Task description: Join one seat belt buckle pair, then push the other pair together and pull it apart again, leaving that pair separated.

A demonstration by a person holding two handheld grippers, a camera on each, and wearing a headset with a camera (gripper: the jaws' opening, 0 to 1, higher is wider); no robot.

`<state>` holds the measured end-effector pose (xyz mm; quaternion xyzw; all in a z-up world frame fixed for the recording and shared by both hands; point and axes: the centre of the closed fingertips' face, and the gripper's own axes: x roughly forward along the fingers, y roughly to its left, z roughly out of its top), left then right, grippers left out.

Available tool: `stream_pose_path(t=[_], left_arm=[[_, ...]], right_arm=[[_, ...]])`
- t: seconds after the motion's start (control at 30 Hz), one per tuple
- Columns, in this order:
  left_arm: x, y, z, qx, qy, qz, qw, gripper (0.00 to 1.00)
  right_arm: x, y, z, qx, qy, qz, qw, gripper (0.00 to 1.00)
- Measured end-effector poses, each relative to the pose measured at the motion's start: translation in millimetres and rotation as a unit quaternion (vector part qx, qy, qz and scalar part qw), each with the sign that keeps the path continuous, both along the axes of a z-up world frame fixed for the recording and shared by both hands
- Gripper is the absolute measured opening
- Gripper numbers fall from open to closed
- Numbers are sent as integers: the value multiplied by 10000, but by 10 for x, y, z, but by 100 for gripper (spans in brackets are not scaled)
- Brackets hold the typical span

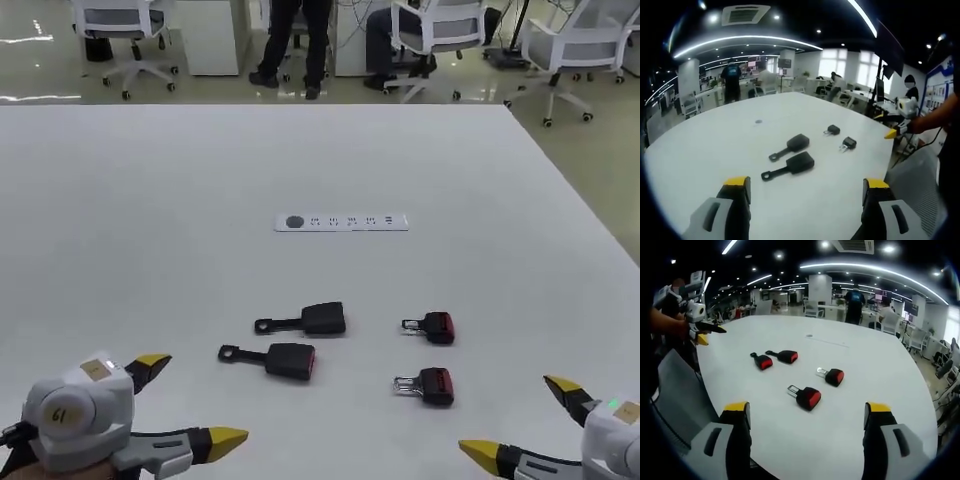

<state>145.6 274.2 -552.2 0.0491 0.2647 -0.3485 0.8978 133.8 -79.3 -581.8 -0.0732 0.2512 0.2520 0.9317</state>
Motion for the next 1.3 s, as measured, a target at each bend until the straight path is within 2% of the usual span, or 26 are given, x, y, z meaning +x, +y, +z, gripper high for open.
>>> stream_pose_path(t=[0.3,0.67,0.83,1.03,1.2,1.3], left_arm=[[79,-11,-103,149,86,-180,9997,95],[170,-90,-152,321,157,-368,9987,93],[198,-195,-170,366,215,-441,9981,92],[274,-270,-248,406,281,-547,9973,91],[356,-338,-280,441,316,-638,9965,91],[371,-395,-329,432,399,-815,9949,91]], right_arm=[[78,24,-84,7,88,187,9998,93],[207,123,-192,-31,263,522,9983,89],[256,139,-322,-47,397,675,9969,88],[331,175,-350,-53,454,817,9956,86],[380,226,-430,-114,533,931,9942,86],[409,252,-452,-85,537,1001,9935,85]])
